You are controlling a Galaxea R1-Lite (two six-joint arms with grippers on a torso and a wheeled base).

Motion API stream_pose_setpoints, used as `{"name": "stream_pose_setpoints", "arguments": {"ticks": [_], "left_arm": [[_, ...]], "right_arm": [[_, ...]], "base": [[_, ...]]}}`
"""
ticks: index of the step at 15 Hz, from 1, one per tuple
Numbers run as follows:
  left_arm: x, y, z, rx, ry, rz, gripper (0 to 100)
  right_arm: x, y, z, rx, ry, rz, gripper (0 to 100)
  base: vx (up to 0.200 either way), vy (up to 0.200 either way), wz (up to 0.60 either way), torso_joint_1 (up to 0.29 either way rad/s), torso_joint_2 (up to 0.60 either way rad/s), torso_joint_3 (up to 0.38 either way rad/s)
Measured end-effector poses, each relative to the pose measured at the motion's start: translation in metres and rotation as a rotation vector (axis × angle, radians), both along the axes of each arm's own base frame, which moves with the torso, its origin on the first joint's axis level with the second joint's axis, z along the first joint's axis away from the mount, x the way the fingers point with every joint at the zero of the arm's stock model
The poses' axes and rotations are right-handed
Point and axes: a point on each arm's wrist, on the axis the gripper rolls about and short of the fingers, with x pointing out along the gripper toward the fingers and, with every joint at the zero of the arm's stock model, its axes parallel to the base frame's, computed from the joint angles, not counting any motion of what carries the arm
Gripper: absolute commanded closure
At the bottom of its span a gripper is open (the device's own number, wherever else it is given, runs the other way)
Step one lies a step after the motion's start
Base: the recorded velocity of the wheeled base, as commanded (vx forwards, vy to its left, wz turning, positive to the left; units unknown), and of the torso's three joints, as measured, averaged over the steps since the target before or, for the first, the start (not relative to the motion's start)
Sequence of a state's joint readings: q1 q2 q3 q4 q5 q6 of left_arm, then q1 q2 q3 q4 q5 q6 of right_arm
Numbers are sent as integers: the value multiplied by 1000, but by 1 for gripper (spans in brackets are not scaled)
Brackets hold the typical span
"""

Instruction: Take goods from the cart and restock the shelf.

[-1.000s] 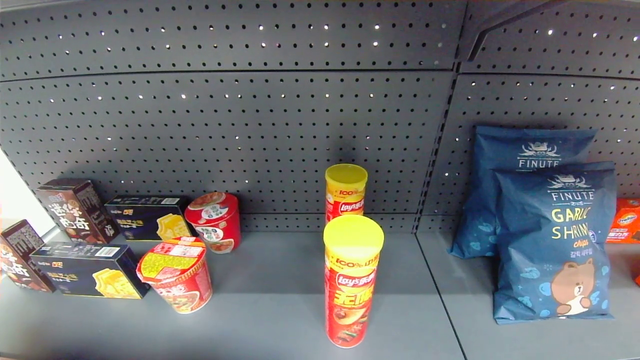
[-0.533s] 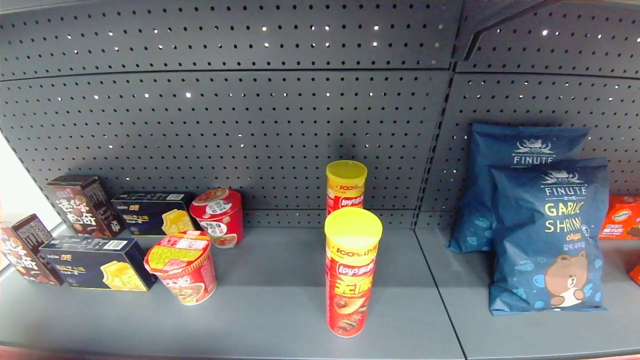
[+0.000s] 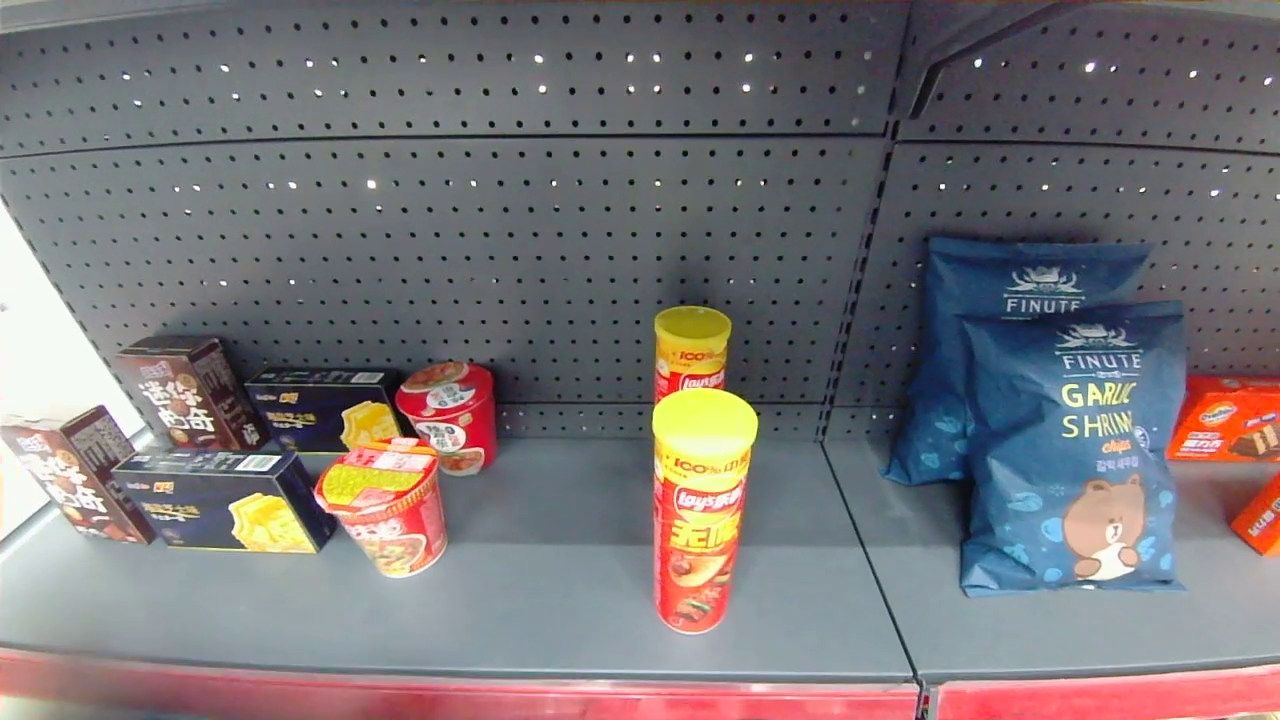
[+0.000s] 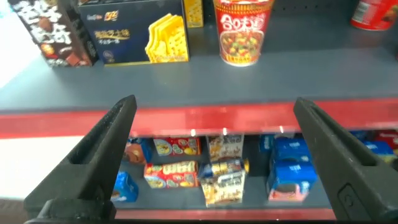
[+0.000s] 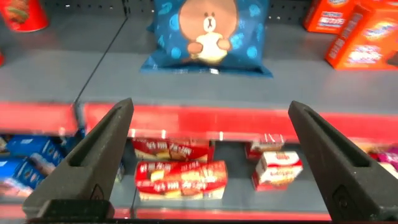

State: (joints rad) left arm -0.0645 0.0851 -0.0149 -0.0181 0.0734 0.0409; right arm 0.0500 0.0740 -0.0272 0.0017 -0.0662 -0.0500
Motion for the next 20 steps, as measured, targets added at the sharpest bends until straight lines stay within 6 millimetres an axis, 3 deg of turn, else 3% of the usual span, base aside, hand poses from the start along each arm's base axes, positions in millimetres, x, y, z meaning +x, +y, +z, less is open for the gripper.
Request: {"name": "stream_pose_setpoints", "arguments": {"ticks": [20], "left_arm": [[0, 0, 0, -27, 0, 3, 0]], "right_arm": [[0, 0, 0, -3, 0, 0, 0]], "base": [[10, 0, 0, 0, 0, 1]]}}
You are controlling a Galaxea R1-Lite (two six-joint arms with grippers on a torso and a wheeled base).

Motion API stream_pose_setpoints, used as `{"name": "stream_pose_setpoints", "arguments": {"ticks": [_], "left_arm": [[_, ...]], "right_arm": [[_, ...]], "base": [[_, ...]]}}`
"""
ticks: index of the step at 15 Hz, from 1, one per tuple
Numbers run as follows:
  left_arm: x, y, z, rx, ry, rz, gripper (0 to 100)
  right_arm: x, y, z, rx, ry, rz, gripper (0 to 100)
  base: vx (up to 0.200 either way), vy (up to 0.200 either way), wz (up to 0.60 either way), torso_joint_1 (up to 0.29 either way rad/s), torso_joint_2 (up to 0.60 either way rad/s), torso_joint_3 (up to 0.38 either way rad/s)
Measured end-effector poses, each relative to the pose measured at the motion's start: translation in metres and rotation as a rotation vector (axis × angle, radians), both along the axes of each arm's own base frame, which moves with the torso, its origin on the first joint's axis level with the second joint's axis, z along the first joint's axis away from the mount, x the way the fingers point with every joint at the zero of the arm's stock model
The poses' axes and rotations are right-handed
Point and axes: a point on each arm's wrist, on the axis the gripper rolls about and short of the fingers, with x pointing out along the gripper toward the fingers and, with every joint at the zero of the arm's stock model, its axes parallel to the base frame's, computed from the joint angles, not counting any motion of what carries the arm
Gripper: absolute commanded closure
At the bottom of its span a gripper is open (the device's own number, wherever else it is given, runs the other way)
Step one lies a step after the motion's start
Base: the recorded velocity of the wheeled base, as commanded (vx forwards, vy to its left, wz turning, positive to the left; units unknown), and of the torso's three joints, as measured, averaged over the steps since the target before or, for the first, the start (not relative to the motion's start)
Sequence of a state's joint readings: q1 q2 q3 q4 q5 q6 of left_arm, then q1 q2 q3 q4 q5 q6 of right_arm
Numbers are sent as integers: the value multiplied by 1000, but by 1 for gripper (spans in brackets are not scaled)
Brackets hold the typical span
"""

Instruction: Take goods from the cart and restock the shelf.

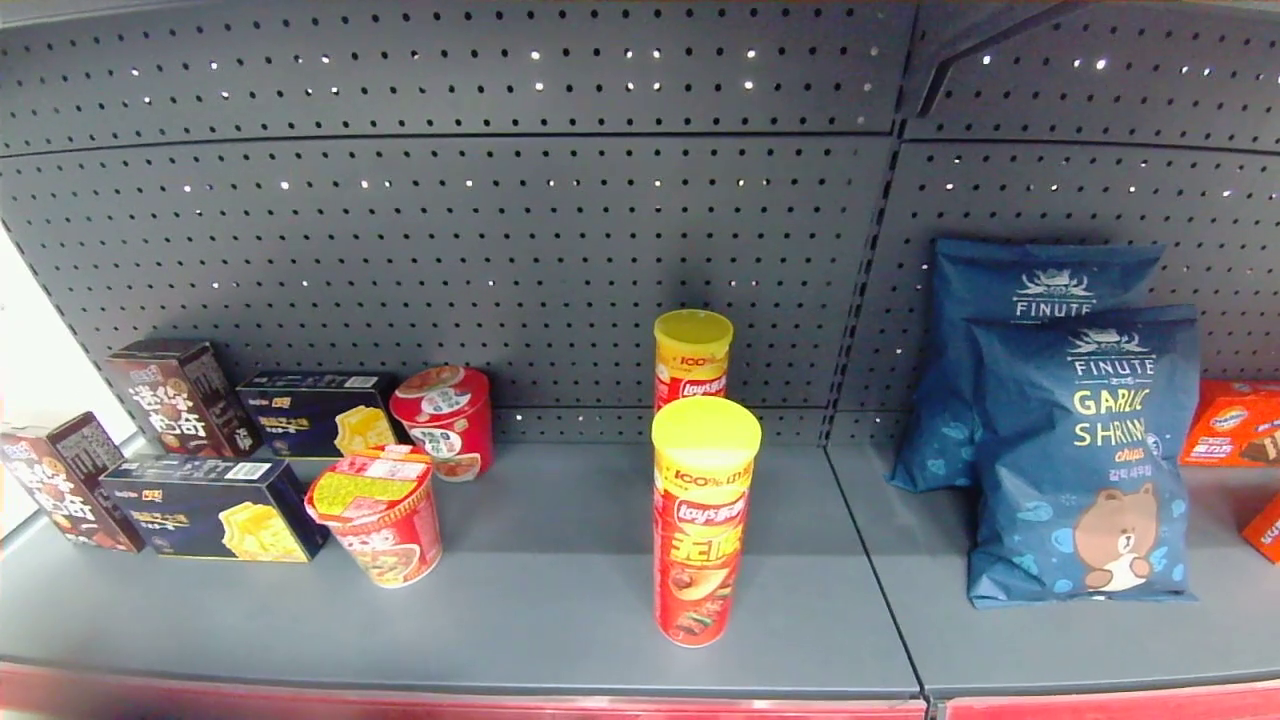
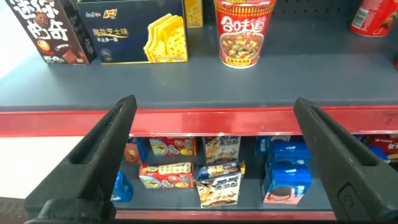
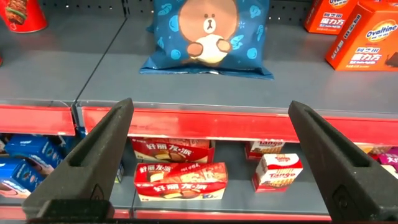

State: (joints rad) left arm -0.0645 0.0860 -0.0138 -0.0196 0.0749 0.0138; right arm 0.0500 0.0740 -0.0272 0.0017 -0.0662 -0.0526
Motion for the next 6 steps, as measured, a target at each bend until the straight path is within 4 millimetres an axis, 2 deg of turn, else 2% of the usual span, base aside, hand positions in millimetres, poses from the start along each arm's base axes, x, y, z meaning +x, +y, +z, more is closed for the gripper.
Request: {"name": "stream_pose_setpoints", "arguments": {"ticks": [6], "left_arm": [[0, 0, 0, -3, -1, 0, 0]], "right_arm": [[0, 0, 0, 4, 0, 0, 0]], "base": [[0, 0, 0, 0, 0, 0]]}}
